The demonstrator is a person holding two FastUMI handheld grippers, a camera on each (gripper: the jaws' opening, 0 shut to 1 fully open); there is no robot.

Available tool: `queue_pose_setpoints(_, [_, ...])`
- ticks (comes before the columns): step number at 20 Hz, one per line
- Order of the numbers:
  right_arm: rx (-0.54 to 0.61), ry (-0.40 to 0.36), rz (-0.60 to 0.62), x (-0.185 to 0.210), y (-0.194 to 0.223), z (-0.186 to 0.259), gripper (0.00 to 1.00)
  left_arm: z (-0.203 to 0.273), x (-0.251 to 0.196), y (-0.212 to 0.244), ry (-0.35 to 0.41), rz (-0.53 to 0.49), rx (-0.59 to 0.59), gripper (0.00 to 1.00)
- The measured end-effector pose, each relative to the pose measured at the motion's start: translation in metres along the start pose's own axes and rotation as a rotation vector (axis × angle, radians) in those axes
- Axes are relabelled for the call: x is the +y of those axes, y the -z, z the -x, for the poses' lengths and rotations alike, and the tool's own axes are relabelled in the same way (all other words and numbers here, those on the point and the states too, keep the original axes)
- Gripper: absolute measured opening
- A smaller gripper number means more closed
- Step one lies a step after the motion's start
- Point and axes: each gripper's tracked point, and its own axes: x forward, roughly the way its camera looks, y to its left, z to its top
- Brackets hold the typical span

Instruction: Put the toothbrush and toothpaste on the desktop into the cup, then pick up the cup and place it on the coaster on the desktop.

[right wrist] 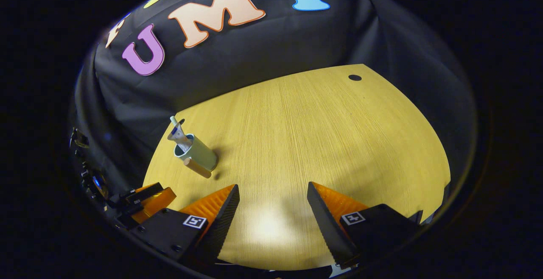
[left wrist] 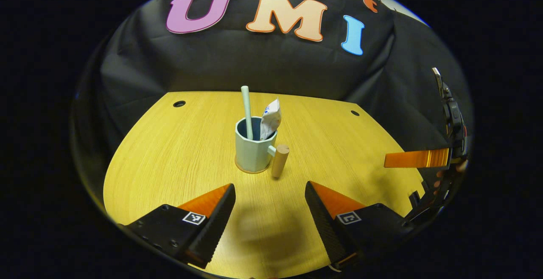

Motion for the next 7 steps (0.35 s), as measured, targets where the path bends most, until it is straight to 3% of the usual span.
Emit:
queue_pose_setpoints(4, [-0.024,0.001,0.001,-0.0006,-0.0038,0.0045,0.99,0.0024,0.0008,0.002,-0.001,-0.013,-0.001,0.95])
queue_pose_setpoints(5, [-0.027,0.0,0.001,0.0001,-0.0039,0.0058,0.95,0.0025,0.0015,0.0044,-0.002,-0.009,0.001,0.95])
queue_pose_setpoints(7, [-0.029,0.002,0.001,0.0011,-0.0026,0.0073,0.99,0.0048,0.003,0.0086,-0.002,-0.003,0.003,0.95])
